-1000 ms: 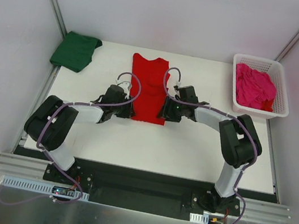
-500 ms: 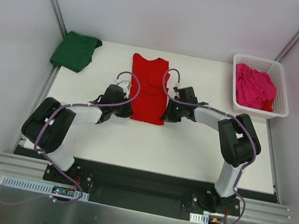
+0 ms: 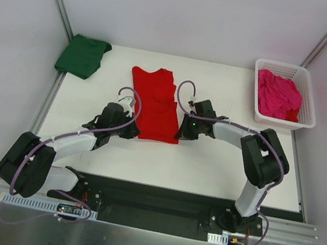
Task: Fold and stack the t-shirts
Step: Fold the folded rectangular tshirt in 1/3 of the way
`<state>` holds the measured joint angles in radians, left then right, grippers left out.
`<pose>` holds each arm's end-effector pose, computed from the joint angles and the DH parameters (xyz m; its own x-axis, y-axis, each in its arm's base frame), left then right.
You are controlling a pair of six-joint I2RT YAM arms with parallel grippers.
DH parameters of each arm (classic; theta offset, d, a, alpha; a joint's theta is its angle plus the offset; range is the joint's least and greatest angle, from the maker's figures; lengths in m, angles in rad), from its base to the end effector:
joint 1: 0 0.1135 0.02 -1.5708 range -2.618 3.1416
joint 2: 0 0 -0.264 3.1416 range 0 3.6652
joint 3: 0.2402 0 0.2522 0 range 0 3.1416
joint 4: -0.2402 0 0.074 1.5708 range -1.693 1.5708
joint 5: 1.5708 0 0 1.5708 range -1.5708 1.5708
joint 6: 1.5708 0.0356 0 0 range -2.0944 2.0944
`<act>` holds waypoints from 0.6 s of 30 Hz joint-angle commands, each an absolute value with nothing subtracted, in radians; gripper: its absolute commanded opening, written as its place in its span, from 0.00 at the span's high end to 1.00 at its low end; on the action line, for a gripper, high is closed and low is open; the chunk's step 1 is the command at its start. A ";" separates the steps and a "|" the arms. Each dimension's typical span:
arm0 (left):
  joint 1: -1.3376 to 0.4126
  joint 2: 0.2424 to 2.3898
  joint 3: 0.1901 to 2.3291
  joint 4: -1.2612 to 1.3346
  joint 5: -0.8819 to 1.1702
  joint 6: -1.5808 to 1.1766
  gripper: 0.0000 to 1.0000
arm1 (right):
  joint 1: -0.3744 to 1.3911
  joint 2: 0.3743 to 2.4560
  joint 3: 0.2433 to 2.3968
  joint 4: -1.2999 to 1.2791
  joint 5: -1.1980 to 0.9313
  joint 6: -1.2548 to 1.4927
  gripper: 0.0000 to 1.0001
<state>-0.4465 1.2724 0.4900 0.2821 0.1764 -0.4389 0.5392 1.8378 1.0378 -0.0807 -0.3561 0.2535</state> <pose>0.2265 -0.1154 0.1834 -0.6313 -0.1616 -0.7585 0.3267 0.8316 -0.4491 0.3126 0.2015 0.1514 -0.8091 -0.2102 -0.5488 -0.4842 0.7676 0.4199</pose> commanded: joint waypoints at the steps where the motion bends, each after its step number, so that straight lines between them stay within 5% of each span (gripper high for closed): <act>1: -0.445 1.187 0.427 0.207 0.130 -0.454 1.00 | 0.531 1.758 1.011 -0.185 -0.285 0.224 0.98; 6: -0.459 1.152 0.390 0.193 0.126 -0.472 1.00 | 0.540 1.723 1.014 -0.232 -0.276 0.207 0.94; 9: -0.479 1.132 0.377 0.187 0.117 -0.488 1.00 | 0.543 1.709 1.015 -0.252 -0.276 0.201 0.79; 14: -0.526 1.094 0.376 0.161 0.100 -0.512 0.84 | 0.545 1.675 1.017 -0.288 -0.261 0.184 0.53; 18: -0.563 1.036 0.390 0.109 0.078 -0.529 0.75 | 0.545 1.644 1.031 -0.330 -0.219 0.161 0.50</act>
<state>-0.5255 1.1030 0.3801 0.1673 0.1158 -0.4995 0.5419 1.7248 1.0168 -0.2668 -0.2733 0.2035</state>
